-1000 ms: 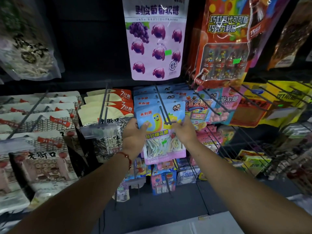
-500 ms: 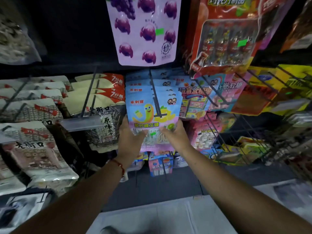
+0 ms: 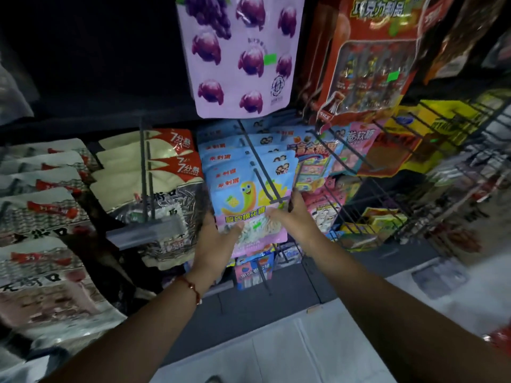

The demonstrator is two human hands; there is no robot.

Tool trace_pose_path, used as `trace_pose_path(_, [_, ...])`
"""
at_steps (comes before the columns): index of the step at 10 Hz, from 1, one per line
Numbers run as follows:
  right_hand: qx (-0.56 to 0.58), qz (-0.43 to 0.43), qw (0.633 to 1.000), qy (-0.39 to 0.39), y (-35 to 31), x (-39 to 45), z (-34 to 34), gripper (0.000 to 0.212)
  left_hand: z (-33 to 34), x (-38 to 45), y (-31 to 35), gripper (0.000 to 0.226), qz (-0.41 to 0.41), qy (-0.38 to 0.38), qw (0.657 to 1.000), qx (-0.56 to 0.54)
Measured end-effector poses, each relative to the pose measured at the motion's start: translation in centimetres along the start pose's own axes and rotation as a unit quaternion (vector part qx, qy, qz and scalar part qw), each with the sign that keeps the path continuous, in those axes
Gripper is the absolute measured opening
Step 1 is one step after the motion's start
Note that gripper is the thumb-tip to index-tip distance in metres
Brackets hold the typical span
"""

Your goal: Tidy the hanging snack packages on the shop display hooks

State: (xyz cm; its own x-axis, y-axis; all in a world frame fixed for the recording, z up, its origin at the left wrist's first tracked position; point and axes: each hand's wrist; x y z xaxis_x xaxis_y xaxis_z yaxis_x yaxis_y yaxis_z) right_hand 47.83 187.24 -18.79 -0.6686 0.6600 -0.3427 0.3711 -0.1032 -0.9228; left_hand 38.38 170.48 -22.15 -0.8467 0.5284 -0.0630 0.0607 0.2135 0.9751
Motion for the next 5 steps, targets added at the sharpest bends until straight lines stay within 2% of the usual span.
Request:
trace_pose_path(1, [0.01,0.017,1.0,0.025,-0.6,0.9,0.6,0.084,0.5,0.7,0.2,0.045,-0.004,-0.005,0.999,-0.034])
trace_pose_path(2, [0.008,0.016,0.999,0.04,-0.3,0.9,1.2,0.101,0.9,1.0,0.2,0.044,-0.009,-0.014,0.999,-0.045])
trace_pose_path(4, [-0.012,-0.012,1.0,0.015,0.6,-0.5,0.7,0.083,-1.1,-1.1,-0.1,0.062,0.038,-0.058,0.997,-0.026])
trace_pose_path(5, [-0.069,-0.063,0.996,0.007,1.9,-1.5,-0.3,0.088,-1.7,-3.0,-1.1,0.072,0.053,-0.048,0.997,0.043])
Point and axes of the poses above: each hand's wrist, its own x-axis towards the middle knuckle, its own z-axis out of the palm, y = z × x, and after that the axes turned 1 degree about y, right-handed
